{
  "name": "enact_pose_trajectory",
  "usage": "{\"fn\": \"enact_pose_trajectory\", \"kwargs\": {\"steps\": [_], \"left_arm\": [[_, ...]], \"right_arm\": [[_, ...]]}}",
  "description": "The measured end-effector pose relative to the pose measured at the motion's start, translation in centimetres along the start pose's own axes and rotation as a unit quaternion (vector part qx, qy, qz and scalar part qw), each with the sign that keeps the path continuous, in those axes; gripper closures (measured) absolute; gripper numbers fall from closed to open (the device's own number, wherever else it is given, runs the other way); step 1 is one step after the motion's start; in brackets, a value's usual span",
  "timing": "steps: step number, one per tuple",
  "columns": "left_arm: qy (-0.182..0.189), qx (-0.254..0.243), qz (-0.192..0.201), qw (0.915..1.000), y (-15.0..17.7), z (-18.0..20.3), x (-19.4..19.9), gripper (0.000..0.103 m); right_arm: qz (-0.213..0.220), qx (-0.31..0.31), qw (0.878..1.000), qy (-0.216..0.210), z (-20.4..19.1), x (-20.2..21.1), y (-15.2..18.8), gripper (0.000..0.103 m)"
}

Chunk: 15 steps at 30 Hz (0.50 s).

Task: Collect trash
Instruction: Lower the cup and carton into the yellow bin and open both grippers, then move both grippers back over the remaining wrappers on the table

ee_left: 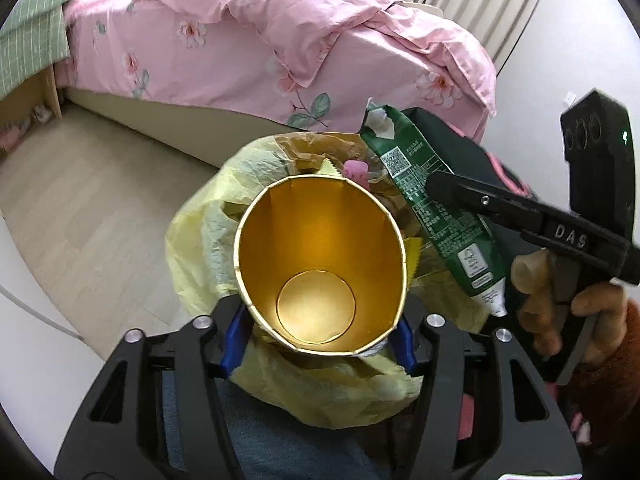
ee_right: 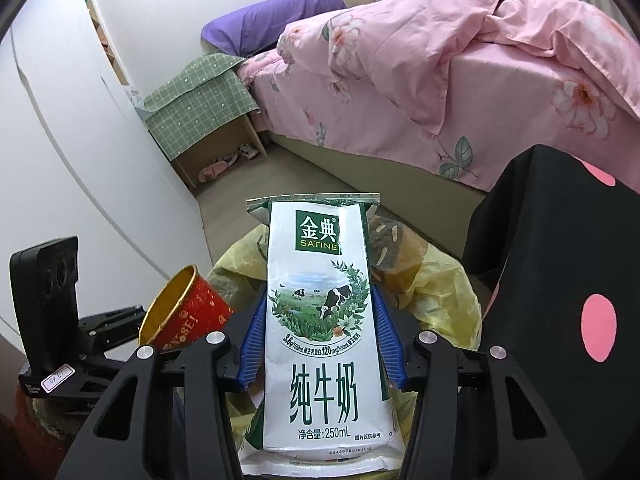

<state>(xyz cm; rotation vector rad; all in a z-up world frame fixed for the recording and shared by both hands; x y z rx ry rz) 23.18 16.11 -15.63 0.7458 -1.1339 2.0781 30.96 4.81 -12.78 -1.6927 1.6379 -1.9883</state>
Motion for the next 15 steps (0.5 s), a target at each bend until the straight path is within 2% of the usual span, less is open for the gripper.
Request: {"fn": "enact_pose_trajectory", "kwargs": {"steps": [1,3,5,10,12,15], "left_arm": [[0.011,0.009,-0.003,0.9999,-0.2,0.0,0.0,0.045],[0.021,0.018,0.008,0.9996,-0.6,0.2,0.5,0.031],[0.026,0.020,0.030,0.9990,-1.3,0.7,1.3,0.031],[0.033,0.029,0.084,0.9955,-3.6,2.4,4.5,0.031],[0.028,0.017,0.108,0.9936,-4.2,3.8,6.1,0.031],[0.035,-0.014,0.121,0.9920,-4.2,6.5,7.4,0.031]], "right_arm": [[0.005,0.000,1.000,0.005,0.1,0.5,-0.1,0.048],[0.018,0.000,1.000,0.013,0.4,1.9,-0.4,0.046],[0.027,0.000,0.999,0.023,1.0,3.5,-0.5,0.046],[0.046,-0.003,0.996,0.082,3.2,9.8,0.8,0.046],[0.053,0.000,0.993,0.103,4.1,12.6,1.8,0.046],[0.063,0.005,0.989,0.134,5.4,16.8,3.8,0.046]]}}
Point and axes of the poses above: each gripper's, at about its wrist camera, not at the fingertips, and x roughly against the way its jaws point, z to its right, y to its underside, the point moved 7 cm from there along -x, roughly the way its jaws point, and after that the axes turned 13 degrees about x, right-handed, at the moved point
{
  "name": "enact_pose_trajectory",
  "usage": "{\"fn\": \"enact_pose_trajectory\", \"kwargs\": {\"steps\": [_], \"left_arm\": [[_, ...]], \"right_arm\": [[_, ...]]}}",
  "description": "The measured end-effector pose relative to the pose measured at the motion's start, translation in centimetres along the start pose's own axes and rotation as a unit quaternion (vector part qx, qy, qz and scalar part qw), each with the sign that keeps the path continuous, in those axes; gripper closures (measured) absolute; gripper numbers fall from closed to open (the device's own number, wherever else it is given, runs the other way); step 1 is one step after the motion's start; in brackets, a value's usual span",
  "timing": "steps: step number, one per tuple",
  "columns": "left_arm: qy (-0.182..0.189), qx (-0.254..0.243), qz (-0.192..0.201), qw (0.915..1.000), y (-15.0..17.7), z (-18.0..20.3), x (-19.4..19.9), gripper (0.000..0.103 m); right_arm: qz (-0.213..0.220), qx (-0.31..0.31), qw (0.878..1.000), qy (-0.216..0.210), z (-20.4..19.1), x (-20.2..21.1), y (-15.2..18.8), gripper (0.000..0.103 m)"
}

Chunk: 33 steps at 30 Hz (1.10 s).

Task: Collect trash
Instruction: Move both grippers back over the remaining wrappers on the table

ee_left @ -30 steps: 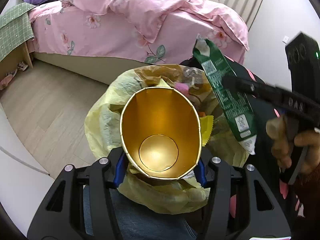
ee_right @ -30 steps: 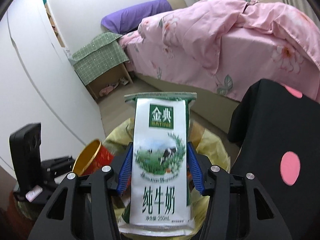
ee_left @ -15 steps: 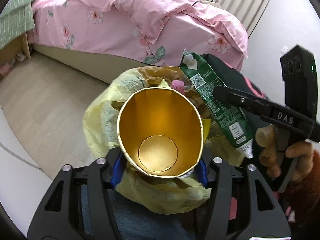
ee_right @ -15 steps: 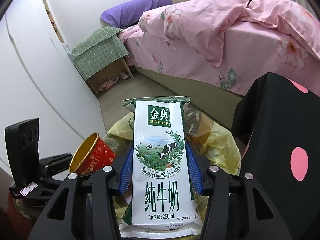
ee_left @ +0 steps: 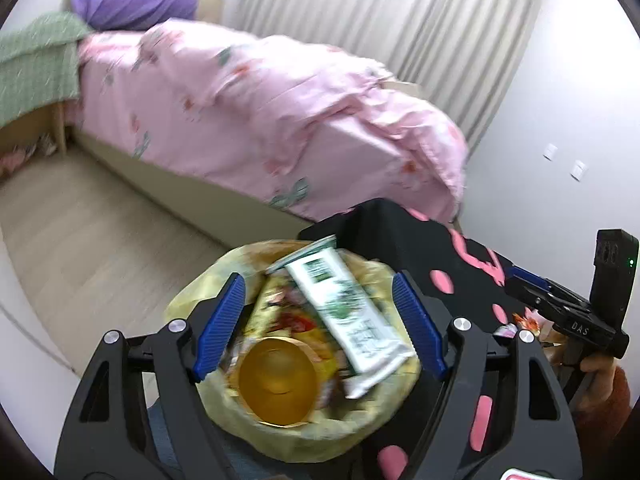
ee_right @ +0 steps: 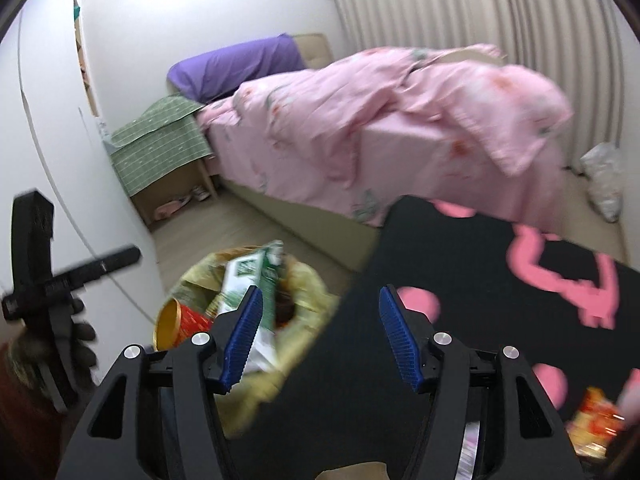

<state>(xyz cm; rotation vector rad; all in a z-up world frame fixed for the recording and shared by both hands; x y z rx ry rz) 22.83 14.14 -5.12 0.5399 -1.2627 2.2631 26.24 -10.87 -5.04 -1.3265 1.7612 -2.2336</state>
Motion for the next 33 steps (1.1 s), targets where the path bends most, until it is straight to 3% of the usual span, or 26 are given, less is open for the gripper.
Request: {"fn": "enact_pose_trajectory", "kwargs": {"steps": [5,11,14,17,19,24,27,30,33], "left_arm": [[0.022,-0.074,-0.010,0.9970,2.0,6.0,-0.5,0.031],[0.067,-0.129,-0.081,0.9861,7.4,13.1,-4.4,0.031],[0.091,-0.161,-0.117,0.9758,10.3,16.8,-6.5,0.031],[0.136,-0.184,-0.178,0.9570,13.7,20.9,-9.2,0.031],[0.145,-0.198,-0.203,0.9479,15.4,23.0,-10.7,0.031],[0.150,-0.258,-0.221,0.9287,18.8,27.3,-13.3,0.031],[0.156,-0.247,-0.231,0.9281,19.5,28.9,-13.7,0.031],[0.165,-0.229,-0.222,0.9332,19.5,29.5,-12.9,0.031],[0.150,-0.224,-0.207,0.9405,19.4,28.9,-12.0,0.031]], "right_arm": [[-0.010,0.015,0.997,0.073,4.8,6.4,4.6,0.045],[-0.022,-0.017,0.990,0.136,10.2,13.2,11.6,0.045],[-0.044,-0.027,0.985,0.163,11.9,15.3,15.1,0.045],[-0.064,-0.056,0.980,0.177,13.2,17.2,18.6,0.045],[-0.078,-0.078,0.976,0.190,14.1,18.1,20.8,0.045],[-0.076,-0.114,0.973,0.186,15.2,19.2,24.1,0.045],[-0.080,-0.116,0.972,0.190,15.5,19.1,25.0,0.045],[-0.081,-0.110,0.971,0.195,15.7,18.5,24.5,0.045],[-0.073,-0.110,0.977,0.168,15.3,17.1,22.7,0.045]]}}
Point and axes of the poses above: each gripper's, at about its wrist camera, not at the fingertips, and x roughly against the way its jaws point, z to its right, y to its underside, the point moved 7 cm from there along -x, roughly the way its jaws point, and after that the axes turned 13 degrees about x, right-handed, at the moved point
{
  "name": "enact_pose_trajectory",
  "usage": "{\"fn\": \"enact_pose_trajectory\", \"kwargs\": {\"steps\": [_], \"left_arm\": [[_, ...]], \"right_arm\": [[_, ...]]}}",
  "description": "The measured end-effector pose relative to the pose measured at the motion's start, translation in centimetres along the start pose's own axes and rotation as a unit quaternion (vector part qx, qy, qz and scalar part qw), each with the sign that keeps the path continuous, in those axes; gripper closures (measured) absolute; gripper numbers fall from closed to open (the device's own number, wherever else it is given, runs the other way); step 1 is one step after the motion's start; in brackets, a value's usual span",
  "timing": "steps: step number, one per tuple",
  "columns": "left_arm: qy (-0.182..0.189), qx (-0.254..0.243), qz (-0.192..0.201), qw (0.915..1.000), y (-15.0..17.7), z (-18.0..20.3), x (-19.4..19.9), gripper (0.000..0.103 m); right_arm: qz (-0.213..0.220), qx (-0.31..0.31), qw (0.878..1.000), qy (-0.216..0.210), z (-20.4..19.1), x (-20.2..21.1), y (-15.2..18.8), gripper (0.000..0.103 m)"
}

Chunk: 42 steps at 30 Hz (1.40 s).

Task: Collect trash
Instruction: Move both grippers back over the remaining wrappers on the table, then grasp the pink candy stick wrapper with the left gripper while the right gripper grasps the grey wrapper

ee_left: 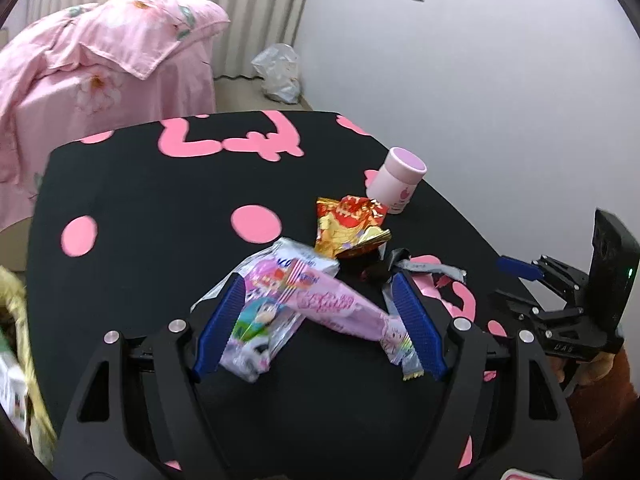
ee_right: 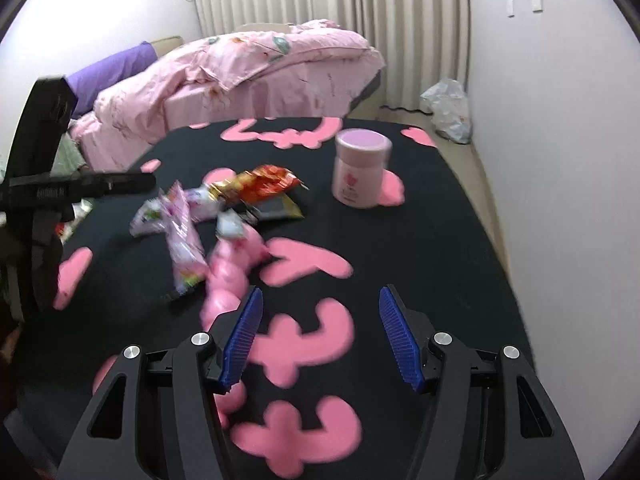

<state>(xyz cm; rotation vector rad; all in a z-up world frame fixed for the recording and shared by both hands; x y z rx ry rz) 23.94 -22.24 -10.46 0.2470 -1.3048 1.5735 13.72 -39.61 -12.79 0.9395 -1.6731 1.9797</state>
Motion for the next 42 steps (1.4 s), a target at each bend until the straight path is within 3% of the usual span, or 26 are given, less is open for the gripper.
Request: {"fn": "enact_pose_trajectory", "kwargs": {"steps": [4,8,11,12,13,16,19,23,34,37,42], "left_arm": [[-0.054,0.015,0.003,0.9984,0.6,-1.7,1.3,0.031],[-0.077,0.052,-0.018,0.9955,1.4,-3.3,1.4,0.038],[-0.087,0.078,-0.025,0.9929,1.9,-4.2,1.4,0.047],[-0.089,0.086,-0.026,0.9920,2.1,-4.4,1.5,0.049],[-0.087,0.091,-0.026,0.9917,2.3,-4.5,1.5,0.049],[-0.065,0.100,-0.029,0.9924,2.5,-3.9,1.6,0.051],[-0.048,0.083,-0.041,0.9945,2.7,-1.9,0.8,0.051],[-0.071,0.055,-0.049,0.9947,2.6,0.3,-1.3,0.054],[-0.079,0.061,-0.065,0.9929,2.1,0.5,-3.7,0.075],[-0.071,0.057,-0.064,0.9938,2.3,0.2,-3.5,0.088],[-0.080,0.023,-0.060,0.9947,2.4,-0.5,-2.6,0.089]], "right_arm": [[0.022,0.032,0.997,-0.060,-3.1,-1.7,-3.4,0.045],[0.007,0.046,0.997,-0.060,-3.7,-5.2,-6.0,0.046],[-0.018,0.040,0.993,-0.108,-4.2,-7.6,-6.2,0.062],[-0.022,0.038,0.992,-0.115,-4.4,-7.7,-6.1,0.075],[-0.019,0.040,0.992,-0.115,-4.5,-7.5,-6.1,0.077],[0.015,0.043,0.995,-0.085,-4.0,-5.1,-6.5,0.085],[0.046,0.031,0.997,-0.057,-2.7,-2.5,-6.4,0.085],[0.065,0.010,0.998,-0.017,-0.8,0.1,-5.1,0.085],[0.041,-0.044,0.998,-0.033,0.4,0.0,-0.2,0.085],[0.035,-0.031,0.999,-0.019,0.2,0.0,0.2,0.085],[0.009,-0.018,1.000,0.018,1.0,-0.2,1.6,0.085]]}}
Point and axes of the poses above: each gripper's, at about its wrist camera, not at the fingertips, and x roughly against the way its jaws point, z to its right, y to its underside, the point moved 7 cm from there along -x, roughly the way its jaws point, and after that the axes turned 13 degrees about x, right-handed, at the moved point
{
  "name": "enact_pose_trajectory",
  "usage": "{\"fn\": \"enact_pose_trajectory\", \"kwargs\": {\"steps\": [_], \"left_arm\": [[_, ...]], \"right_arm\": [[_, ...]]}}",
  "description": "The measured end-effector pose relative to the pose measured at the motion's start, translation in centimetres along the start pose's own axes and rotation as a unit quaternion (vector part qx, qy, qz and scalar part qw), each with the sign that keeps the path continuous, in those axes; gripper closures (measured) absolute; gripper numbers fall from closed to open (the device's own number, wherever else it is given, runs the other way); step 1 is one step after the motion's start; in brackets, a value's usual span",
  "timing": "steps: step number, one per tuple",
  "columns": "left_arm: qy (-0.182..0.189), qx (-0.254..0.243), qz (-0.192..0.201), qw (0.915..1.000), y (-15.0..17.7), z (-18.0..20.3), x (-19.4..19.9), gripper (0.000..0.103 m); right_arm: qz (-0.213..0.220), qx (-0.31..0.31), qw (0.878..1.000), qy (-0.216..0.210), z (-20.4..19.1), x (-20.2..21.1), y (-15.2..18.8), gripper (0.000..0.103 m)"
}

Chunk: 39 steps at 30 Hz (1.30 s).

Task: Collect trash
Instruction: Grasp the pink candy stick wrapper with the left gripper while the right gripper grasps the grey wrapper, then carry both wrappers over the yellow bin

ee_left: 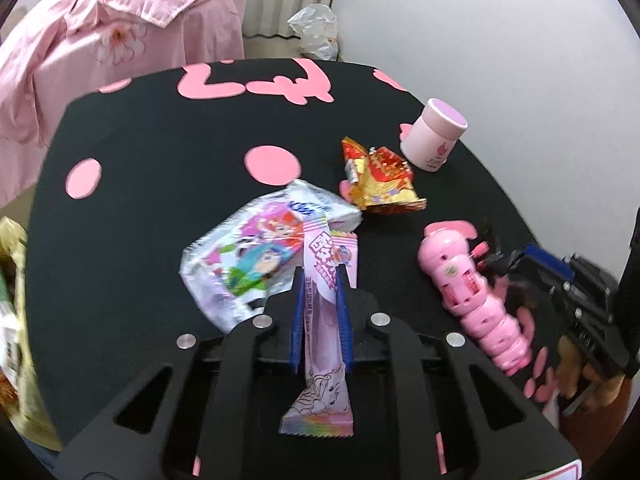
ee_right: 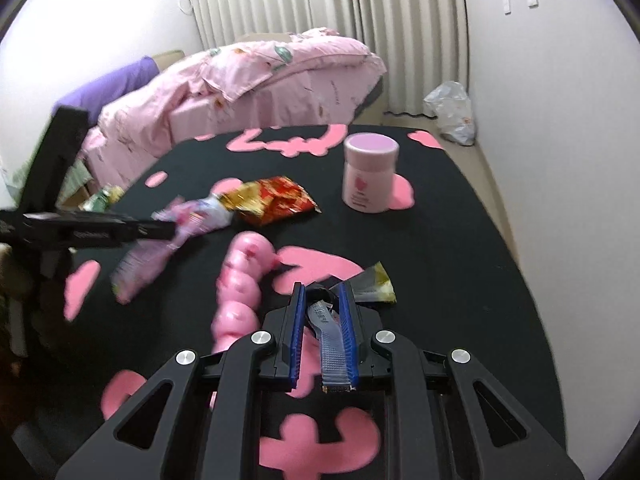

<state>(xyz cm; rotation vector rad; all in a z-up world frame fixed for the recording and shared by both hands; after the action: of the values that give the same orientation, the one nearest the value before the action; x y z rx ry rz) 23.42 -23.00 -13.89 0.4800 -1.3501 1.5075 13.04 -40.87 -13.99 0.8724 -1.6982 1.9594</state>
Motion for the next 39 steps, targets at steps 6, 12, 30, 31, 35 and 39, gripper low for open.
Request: {"fn": "enact_pose_trajectory", "kwargs": {"steps": [6,12,30,31,35,39], "left_arm": [[0.052,-0.027,-0.026,0.9979,1.6,0.3,0.7,0.076],[0.059,-0.053,-0.047,0.9957,4.4,1.6,1.1,0.076],[0.083,-0.002,0.024,0.9963,4.5,-1.8,5.8,0.063],[0.087,0.002,0.021,0.9960,4.5,-1.9,5.8,0.062],[0.113,0.007,-0.008,0.9935,5.3,-1.5,5.4,0.055],[0.079,-0.018,-0.024,0.9964,6.3,-1.1,4.2,0.055]], "right_arm": [[0.002,-0.027,1.000,-0.013,1.0,0.8,2.1,0.051],[-0.021,-0.031,0.998,-0.046,0.6,1.8,3.9,0.041],[-0.047,-0.056,0.996,-0.046,0.3,-3.4,0.4,0.063],[-0.050,-0.053,0.996,-0.052,0.0,-3.7,0.3,0.070],[-0.039,-0.032,0.998,-0.035,-0.7,-3.2,-0.3,0.077],[-0.019,-0.034,0.999,-0.020,-0.7,-1.2,-0.7,0.078]]}}
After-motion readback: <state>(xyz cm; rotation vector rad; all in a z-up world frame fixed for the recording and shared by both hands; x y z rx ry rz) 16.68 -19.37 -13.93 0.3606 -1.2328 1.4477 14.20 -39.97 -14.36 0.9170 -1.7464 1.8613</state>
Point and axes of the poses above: each gripper's, at about its wrist camera, not at the fingertips, and x roughly against the way its jaws point, z to its right, y to its underside, the point moved 7 cm from there along -x, roughly the way its jaws point, and after that the axes turned 13 degrees about x, right-handed, at the moved point
